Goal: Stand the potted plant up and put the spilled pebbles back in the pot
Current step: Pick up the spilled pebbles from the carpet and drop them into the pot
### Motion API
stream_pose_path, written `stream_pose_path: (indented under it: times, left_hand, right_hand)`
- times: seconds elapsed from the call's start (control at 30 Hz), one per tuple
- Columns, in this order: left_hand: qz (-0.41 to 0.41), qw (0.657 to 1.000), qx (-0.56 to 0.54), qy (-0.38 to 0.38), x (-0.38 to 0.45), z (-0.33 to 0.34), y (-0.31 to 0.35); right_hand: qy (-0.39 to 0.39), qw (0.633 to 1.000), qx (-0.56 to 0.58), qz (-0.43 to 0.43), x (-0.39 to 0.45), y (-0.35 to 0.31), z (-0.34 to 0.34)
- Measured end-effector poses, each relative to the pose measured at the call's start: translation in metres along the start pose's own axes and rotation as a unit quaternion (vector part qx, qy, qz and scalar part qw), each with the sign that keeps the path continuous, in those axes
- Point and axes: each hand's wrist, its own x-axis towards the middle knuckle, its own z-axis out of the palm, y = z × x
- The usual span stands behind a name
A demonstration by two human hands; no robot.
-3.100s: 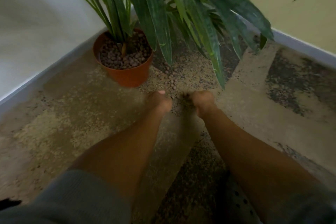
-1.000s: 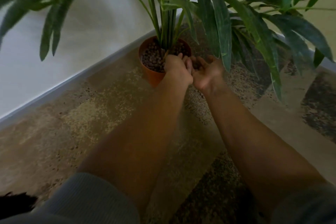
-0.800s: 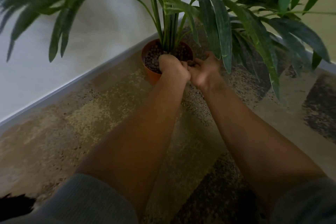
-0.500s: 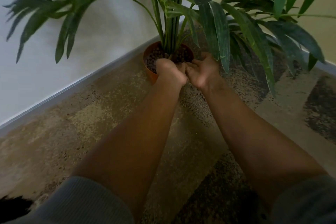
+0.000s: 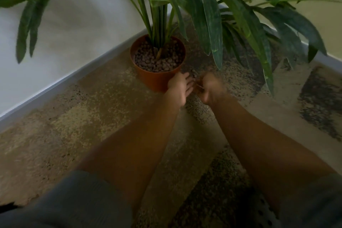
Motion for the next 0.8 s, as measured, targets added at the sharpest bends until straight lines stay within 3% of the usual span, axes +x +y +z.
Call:
stream_pose_path:
  times: [0.1, 0.23, 0.43, 0.6, 0.67, 0.8]
  left_hand:
    - [0.020, 0.971, 0.232, 0.061, 0.024, -0.016, -0.020]
    - [0.077, 0.927, 0.358, 0.077, 0.050, -0.028, -0.025]
    - [0.124, 0.798, 0.589, 0.031, 0.080, -0.017, -0.023]
    - [0.174, 0.743, 0.646, 0.008, 0.132, -0.018, -0.042]
    - [0.149, 0.739, 0.656, -0.010, 0.174, -0.027, -0.058]
    - [0.182, 0.682, 0.708, 0.011, 0.169, -0.021, -0.055]
  right_hand:
    - [0.045, 0.991, -0.122, -0.010, 0.020, 0.014, -0.012]
    - [0.088, 0.956, -0.273, -0.057, 0.036, 0.025, -0.024]
    - [0.092, 0.889, -0.438, -0.094, 0.047, 0.026, -0.038]
    - [0.053, 0.857, -0.505, -0.094, 0.074, 0.036, -0.047]
    - [0.024, 0.864, -0.493, -0.096, 0.096, 0.046, -0.052]
    - [0.026, 0.859, -0.494, -0.133, 0.096, 0.048, -0.047]
